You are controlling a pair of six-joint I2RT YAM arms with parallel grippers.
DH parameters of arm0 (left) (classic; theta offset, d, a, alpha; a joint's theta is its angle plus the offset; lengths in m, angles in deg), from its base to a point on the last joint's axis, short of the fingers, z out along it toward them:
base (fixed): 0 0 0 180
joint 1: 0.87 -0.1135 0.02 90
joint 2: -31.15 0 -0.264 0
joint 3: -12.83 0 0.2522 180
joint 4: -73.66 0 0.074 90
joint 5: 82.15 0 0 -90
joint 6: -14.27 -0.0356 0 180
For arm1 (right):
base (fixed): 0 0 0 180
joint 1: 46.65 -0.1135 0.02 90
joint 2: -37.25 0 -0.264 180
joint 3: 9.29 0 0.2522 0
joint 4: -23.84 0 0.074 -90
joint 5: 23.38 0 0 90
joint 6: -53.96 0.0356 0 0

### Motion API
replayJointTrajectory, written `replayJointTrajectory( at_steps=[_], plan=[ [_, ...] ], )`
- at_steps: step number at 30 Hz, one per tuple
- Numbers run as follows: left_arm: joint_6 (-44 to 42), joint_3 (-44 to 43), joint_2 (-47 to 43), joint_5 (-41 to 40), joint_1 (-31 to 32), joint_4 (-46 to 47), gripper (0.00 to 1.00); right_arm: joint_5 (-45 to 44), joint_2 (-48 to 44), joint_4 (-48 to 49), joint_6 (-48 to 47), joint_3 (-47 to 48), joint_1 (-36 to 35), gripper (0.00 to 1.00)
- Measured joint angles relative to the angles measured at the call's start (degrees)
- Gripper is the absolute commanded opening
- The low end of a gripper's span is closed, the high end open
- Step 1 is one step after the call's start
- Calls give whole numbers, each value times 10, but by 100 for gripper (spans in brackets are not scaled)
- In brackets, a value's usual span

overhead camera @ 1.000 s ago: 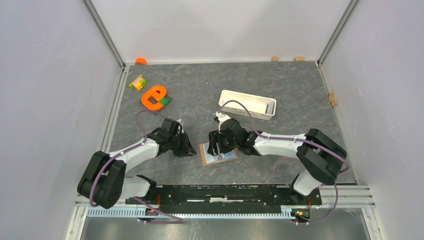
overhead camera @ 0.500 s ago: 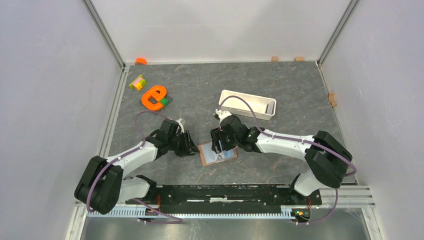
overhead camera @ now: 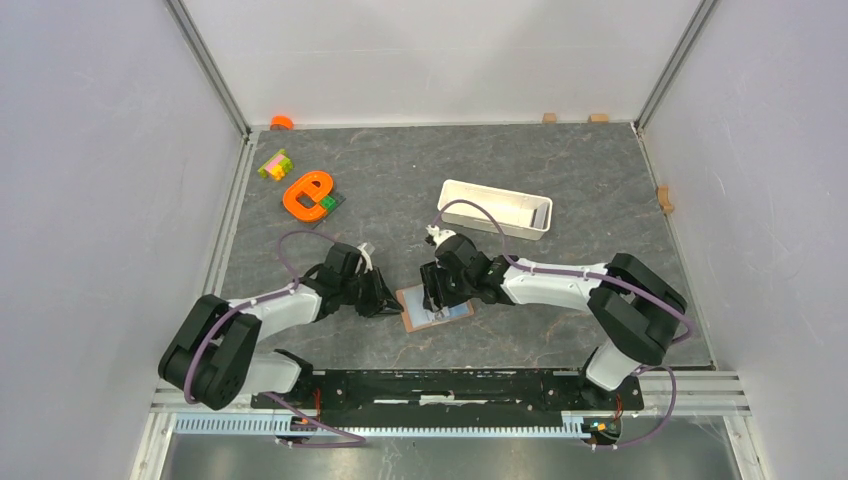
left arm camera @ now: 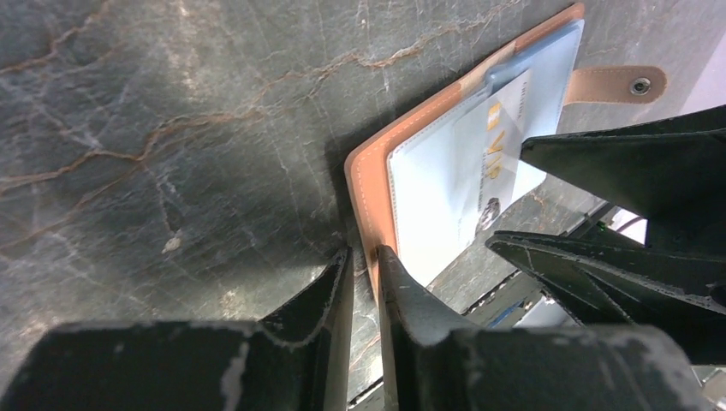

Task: Put the credit cards into the card holder
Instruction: Insert the credit card into the card holder.

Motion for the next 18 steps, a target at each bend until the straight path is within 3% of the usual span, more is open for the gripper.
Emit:
replayJointTrajectory(
  at_steps=[8,18],
  plan=[
    [14,11,21,20,0,47,14,38,18,34,17,0,-5,56],
    [16,14,25,25,0,57,17,61,35,54,25,0,-11,56]
  ],
)
